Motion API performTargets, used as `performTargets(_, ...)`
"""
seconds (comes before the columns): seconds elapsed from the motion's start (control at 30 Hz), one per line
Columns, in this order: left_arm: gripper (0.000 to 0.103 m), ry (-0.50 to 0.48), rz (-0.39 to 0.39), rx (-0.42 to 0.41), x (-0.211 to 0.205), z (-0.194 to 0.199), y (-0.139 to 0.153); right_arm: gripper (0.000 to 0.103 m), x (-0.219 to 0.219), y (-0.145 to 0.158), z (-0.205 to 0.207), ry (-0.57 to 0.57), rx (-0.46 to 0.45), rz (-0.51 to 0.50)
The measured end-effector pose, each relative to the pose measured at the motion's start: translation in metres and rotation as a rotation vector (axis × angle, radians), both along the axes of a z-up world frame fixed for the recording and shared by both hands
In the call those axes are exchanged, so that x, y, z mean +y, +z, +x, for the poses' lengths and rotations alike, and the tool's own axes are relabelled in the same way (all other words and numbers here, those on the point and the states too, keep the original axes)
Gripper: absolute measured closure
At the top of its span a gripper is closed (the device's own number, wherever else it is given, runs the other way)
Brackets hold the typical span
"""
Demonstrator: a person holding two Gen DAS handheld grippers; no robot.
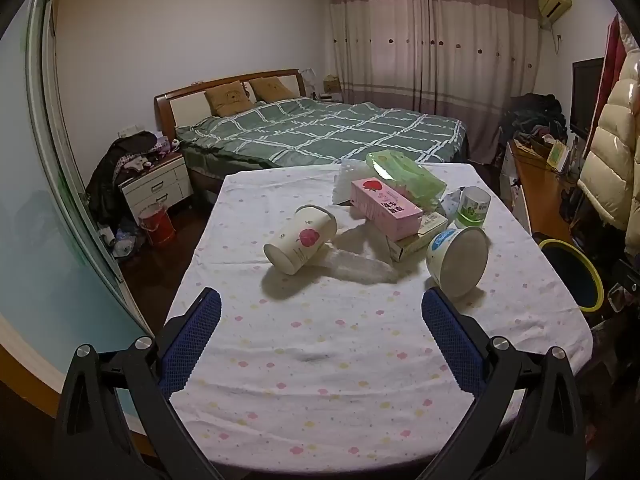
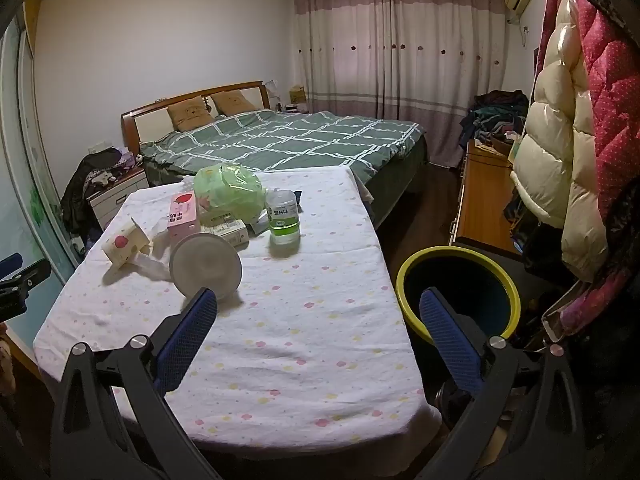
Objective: Collect trash
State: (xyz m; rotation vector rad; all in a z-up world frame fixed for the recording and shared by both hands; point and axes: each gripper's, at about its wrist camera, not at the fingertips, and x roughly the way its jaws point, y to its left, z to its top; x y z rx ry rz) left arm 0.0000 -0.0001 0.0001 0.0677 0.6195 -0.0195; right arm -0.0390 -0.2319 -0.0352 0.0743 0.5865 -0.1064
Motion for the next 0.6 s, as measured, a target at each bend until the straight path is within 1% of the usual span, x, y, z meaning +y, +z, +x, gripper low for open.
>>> performTargets(0.6, 0.004, -0.001, 0.003, 0.003, -0.0005, 0.0000, 0.0000, 0.006, 0.0021, -0.0028, 0.0031, 0.003, 0.003, 0.007)
